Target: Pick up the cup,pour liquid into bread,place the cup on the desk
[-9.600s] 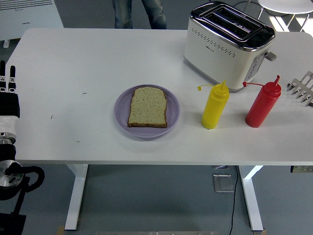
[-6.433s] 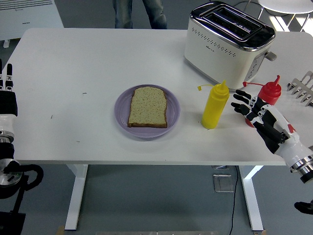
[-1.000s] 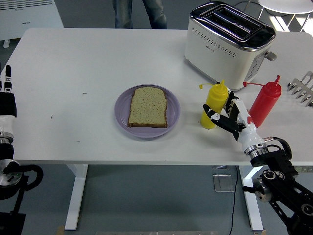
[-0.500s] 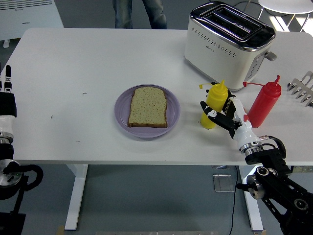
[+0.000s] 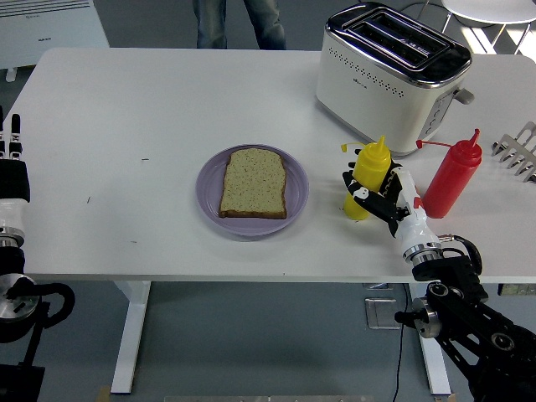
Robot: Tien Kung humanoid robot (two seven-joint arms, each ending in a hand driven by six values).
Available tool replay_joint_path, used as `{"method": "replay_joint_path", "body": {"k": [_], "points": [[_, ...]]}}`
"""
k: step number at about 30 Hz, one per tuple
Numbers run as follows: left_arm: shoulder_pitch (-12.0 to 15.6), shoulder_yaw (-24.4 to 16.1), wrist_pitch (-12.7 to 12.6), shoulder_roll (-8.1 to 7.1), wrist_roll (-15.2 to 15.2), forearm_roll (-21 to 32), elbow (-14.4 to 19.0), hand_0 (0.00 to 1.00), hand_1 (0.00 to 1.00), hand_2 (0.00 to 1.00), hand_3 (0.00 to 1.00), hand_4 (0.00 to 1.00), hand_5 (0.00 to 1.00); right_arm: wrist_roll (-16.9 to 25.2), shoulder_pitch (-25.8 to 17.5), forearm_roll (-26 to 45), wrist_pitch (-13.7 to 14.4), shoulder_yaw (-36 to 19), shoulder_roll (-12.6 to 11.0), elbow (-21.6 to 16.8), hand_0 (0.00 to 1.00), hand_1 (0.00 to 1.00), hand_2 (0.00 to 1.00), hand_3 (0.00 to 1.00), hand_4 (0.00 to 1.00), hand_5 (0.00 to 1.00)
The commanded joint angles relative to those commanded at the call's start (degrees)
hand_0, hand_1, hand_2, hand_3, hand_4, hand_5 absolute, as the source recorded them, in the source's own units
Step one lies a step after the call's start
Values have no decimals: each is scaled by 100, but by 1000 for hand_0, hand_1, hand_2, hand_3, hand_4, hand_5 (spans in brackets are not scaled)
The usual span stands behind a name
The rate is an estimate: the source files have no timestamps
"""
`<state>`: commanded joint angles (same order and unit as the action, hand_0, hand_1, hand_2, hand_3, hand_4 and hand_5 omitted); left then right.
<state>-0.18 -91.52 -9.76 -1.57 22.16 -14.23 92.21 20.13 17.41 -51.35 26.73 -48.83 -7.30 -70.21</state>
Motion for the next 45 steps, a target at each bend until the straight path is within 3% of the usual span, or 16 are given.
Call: {"method": "replay_joint_path", "body": {"k": [1,2,7,8,13,14,25,26,31,32,34,37,38,39,45], "points": [[1,2,1,0,0,-1,0,882,888,873,763,543,998,28,8,35,48,7,8,16,589,505,494,576,688,126],[2,3,1,0,0,-1,0,881,887,873,762,544,998,46,12,56,78,12,12,26,482,406,454,489,635,72],[7,6,3,1,-2,-1,-4,881,887,873,762,544,998,167,53,218,196,39,45,92,482,406,454,489,635,72],[8,5,5,1,-1,3,-6,882,888,873,763,542,998,195,64,258,212,45,52,106,405,355,419,450,610,47],[10,1,5,2,-1,6,-4,882,888,873,763,542,998,288,86,402,270,73,69,141,405,355,419,450,610,47],[10,-3,5,2,-1,7,-3,881,887,873,763,541,998,312,87,440,279,78,72,141,343,315,385,436,563,9],[1,-21,0,-2,-1,7,1,882,887,873,763,542,998,539,89,741,403,162,57,-9,318,269,356,432,564,26],[-1,-22,1,-2,-1,7,2,881,887,873,763,541,998,574,86,788,427,174,50,-54,270,217,315,429,517,40],[-4,-31,2,-4,0,8,1,881,887,873,763,541,998,649,69,895,487,221,14,-249,270,217,315,429,517,40],[-5,-34,2,-6,0,8,2,881,887,873,763,541,998,658,59,921,507,233,-5,-334,246,182,288,418,420,56],[-7,-38,2,-7,0,8,4,881,887,873,763,541,998,656,47,931,527,244,-28,-445,246,182,288,418,420,56],[-6,-47,2,-8,1,9,6,881,887,873,763,541,998,423,35,643,528,305,-85,-769,246,182,288,418,420,56],[-6,-47,3,-8,1,10,6,881,886,873,763,541,998,317,40,450,526,328,-97,-872,220,166,276,410,355,76],[-6,-47,3,-8,1,10,6,881,886,873,763,541,998,274,42,336,526,336,-102,-912,220,166,276,410,355,76],[-9,-55,6,-10,2,11,6,881,886,873,763,541,998,-562,238,-1072,551,536,-204,-1523,203,157,270,402,347,91]]}}
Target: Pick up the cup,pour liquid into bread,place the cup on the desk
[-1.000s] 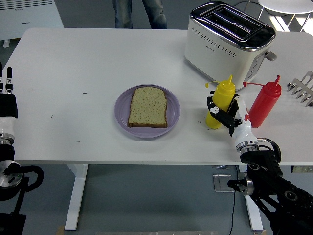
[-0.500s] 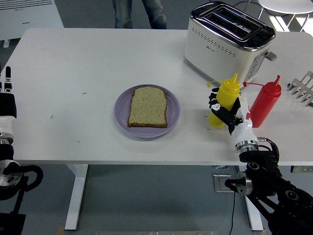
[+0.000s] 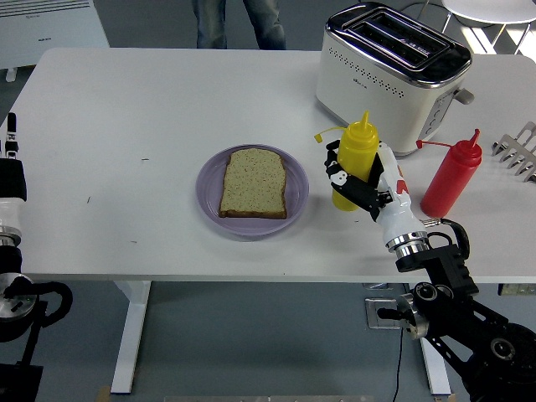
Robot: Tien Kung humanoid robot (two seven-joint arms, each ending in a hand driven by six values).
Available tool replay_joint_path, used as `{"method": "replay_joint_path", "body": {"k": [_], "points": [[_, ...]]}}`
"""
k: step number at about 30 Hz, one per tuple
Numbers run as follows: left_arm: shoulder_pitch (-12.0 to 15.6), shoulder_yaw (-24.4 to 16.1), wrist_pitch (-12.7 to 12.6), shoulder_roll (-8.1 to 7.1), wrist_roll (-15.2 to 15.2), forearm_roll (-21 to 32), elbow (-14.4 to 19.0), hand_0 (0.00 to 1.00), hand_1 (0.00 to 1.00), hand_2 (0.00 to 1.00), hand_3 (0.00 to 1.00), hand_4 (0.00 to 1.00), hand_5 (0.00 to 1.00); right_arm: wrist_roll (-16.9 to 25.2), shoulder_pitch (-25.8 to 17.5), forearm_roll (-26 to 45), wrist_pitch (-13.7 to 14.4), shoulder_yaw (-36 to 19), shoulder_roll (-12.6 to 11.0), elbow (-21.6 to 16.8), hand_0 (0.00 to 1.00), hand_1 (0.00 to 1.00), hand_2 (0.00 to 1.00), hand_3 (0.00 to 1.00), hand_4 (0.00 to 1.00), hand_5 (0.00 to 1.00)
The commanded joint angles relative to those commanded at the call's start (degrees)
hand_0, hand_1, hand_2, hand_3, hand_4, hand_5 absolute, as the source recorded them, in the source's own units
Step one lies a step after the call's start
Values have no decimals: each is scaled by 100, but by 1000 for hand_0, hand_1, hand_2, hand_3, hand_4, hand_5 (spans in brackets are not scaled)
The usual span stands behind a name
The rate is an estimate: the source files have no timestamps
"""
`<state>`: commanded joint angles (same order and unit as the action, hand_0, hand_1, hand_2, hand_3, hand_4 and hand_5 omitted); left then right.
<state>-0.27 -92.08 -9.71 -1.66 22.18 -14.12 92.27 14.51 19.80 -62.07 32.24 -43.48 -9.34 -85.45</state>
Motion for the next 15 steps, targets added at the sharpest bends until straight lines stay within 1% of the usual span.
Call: {"method": "replay_joint_path", "body": {"k": [3,4,7,9,12,13,15], "points": [[-2,-11,2,-1,2,-1,1,881,886,873,763,541,998,-380,165,-663,-23,114,-68,-205,203,157,270,402,347,91],[-2,-13,2,-1,3,-1,1,881,886,873,763,541,998,-442,198,-890,-25,137,-79,-234,203,157,270,402,347,91],[0,-19,4,-1,4,-2,1,881,886,873,762,541,998,-893,420,-1598,-32,279,-126,-310,200,154,268,401,346,85],[2,-24,4,0,4,0,0,881,886,873,762,541,998,-1171,613,-2037,-13,407,-140,-272,200,154,268,401,346,85],[5,-26,6,2,4,-1,0,881,886,873,762,541,998,-1361,813,-2745,9,539,-130,-182,208,160,270,404,364,75],[6,-30,6,4,4,-1,0,881,886,873,762,541,998,-1437,957,-3005,41,626,-113,-87,208,160,270,404,364,75],[7,-33,5,5,4,-2,0,881,886,873,762,541,998,-1491,1071,-3490,65,686,-99,-11,208,160,270,404,364,75]]}}
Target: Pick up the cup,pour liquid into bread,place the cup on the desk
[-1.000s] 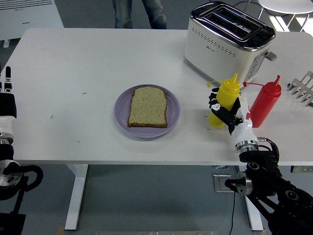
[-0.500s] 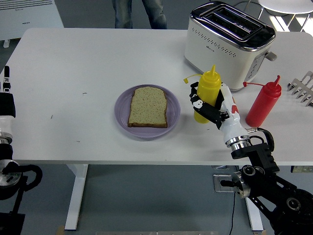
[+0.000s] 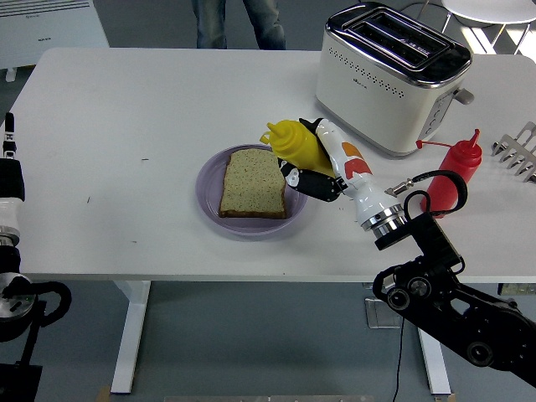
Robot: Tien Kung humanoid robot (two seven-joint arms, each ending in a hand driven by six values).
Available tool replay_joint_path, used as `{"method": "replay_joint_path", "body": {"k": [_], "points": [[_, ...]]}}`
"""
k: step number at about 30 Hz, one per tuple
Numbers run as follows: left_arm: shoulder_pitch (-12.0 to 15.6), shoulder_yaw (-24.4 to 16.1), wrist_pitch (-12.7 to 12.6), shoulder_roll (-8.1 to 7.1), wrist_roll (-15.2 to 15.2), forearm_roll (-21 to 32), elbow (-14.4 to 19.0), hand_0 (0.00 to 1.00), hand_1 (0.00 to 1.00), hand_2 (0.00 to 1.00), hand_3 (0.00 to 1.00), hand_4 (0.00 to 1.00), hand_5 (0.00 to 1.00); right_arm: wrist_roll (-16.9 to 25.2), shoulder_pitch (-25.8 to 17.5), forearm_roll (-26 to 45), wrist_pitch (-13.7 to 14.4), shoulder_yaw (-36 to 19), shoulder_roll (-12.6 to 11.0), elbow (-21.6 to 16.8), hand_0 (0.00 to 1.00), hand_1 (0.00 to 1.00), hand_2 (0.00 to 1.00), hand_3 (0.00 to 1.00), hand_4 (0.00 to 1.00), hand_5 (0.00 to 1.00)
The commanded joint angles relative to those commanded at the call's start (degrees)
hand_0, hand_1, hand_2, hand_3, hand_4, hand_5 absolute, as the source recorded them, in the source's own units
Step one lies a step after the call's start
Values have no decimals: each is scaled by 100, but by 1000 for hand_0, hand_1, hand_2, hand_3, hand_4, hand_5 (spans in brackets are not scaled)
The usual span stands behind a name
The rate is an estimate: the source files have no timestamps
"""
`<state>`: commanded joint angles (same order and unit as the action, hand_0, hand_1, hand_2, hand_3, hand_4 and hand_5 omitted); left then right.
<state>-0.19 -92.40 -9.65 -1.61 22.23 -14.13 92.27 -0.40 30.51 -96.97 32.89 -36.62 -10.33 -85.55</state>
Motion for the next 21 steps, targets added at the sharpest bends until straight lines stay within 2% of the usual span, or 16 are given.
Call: {"method": "replay_joint_path", "body": {"k": [5,10,19,21], "points": [[5,-10,1,3,1,2,-1,881,886,873,762,541,998,-313,539,-1222,110,222,75,468,214,163,272,404,367,67],[8,-19,4,5,3,2,-1,881,886,873,762,541,998,-565,982,-2149,151,426,123,794,217,165,271,403,362,58],[26,-10,15,5,5,5,-7,881,886,873,762,542,998,-1129,1666,-3303,313,757,196,1376,218,166,273,402,352,56],[30,-10,17,5,5,4,-6,881,886,873,762,542,998,-1250,1747,-3303,351,796,203,1518,218,167,273,402,347,55]]}}
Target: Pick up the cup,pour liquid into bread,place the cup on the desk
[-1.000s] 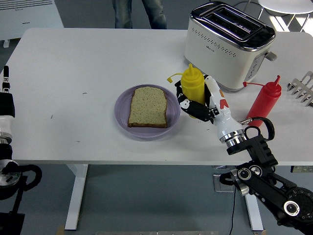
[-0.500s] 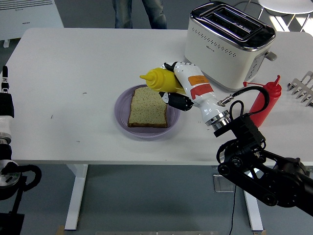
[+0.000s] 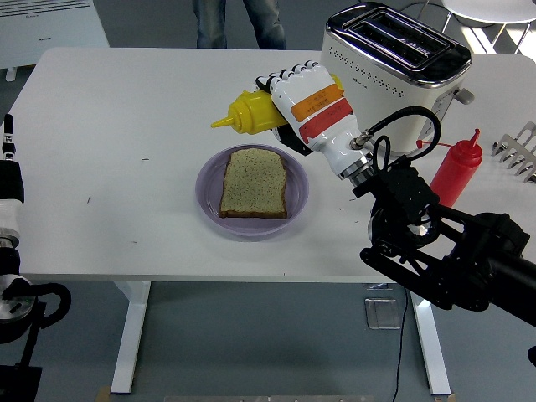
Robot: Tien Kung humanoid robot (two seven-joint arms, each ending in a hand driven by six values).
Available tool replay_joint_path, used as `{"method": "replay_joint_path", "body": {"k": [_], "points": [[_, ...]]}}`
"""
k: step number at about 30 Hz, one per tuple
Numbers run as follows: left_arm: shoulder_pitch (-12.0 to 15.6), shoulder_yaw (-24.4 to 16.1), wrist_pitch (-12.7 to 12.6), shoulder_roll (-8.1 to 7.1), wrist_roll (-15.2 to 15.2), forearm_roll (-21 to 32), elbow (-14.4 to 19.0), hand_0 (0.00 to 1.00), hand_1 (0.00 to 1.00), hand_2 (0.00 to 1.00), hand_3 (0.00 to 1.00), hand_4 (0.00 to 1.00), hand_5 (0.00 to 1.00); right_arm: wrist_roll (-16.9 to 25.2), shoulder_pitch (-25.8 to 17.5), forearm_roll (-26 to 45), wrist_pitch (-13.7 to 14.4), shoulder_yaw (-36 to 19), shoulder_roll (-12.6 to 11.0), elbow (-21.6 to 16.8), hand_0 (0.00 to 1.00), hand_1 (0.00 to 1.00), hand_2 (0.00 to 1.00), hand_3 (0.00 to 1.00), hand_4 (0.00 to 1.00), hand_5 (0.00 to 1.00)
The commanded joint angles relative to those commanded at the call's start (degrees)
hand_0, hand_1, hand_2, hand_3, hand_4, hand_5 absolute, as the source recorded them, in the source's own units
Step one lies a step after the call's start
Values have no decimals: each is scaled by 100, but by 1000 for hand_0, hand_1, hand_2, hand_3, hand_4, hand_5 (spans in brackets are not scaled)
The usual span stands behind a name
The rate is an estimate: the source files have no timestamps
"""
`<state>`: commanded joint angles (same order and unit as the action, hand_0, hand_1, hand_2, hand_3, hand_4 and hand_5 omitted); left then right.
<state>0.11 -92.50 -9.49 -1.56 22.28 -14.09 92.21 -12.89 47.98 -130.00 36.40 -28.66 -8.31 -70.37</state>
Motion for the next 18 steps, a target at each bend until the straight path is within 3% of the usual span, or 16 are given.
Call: {"method": "replay_joint_path", "body": {"k": [8,18], "points": [[9,2,3,-3,1,-1,-1,881,886,873,762,542,998,-646,257,0,58,174,-151,268,215,169,272,401,333,58],[20,1,5,-8,4,4,-5,881,886,873,762,541,998,-1088,711,0,58,508,-520,-3,225,179,276,403,305,61]]}}
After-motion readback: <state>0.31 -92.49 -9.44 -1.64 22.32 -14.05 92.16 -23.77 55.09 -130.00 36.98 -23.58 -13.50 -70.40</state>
